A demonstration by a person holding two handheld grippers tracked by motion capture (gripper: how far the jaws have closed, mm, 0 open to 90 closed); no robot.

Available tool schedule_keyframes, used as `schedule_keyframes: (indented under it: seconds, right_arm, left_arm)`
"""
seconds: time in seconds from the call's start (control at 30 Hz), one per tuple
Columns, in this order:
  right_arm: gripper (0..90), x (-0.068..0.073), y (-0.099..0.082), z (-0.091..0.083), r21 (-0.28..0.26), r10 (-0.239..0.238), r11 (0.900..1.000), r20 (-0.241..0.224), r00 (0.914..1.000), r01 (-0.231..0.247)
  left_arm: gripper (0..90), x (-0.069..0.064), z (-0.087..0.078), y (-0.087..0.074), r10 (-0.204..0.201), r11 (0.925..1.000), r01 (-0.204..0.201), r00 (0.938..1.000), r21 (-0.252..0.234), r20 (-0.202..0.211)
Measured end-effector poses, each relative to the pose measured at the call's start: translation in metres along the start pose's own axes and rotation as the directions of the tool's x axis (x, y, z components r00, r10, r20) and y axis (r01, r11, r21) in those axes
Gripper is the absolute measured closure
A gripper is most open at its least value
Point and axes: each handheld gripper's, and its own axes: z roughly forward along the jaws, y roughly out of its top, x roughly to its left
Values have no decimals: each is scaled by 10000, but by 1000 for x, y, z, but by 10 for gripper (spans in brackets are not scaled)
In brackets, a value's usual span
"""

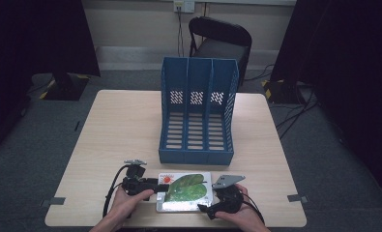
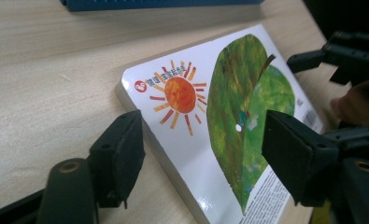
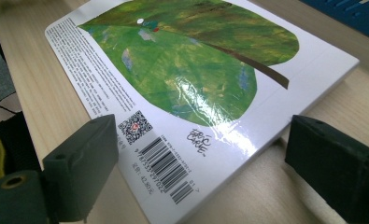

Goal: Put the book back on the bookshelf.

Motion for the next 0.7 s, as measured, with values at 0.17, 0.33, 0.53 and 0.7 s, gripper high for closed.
schedule_keyframes:
  seconds: [0.17, 0.33, 0.53, 0.7]
  right_arm:
    - [77, 1, 0, 0, 31, -42, 10000, 10, 10000, 42]
    - [75, 0, 0, -1, 22, 20, 10000, -96, 10000, -20]
    - [74, 0, 0, -1, 20, 47, 10000, -95, 9999, -47]
    - [75, -1, 0, -1, -12, 150, 9999, -133, 9998, -150]
  left_arm:
    - [342, 5, -4, 0, -644, 9971, 665, 9964, -381, 548]
    - [402, 9, -11, 1, -1036, 9888, 1150, 9876, -949, 1179]
    - [409, 10, -11, 0, -1226, 9848, 1375, 9830, -1060, 1364]
    - [436, 11, -14, -3, -1576, 9750, 1809, 9723, -1289, 1724]
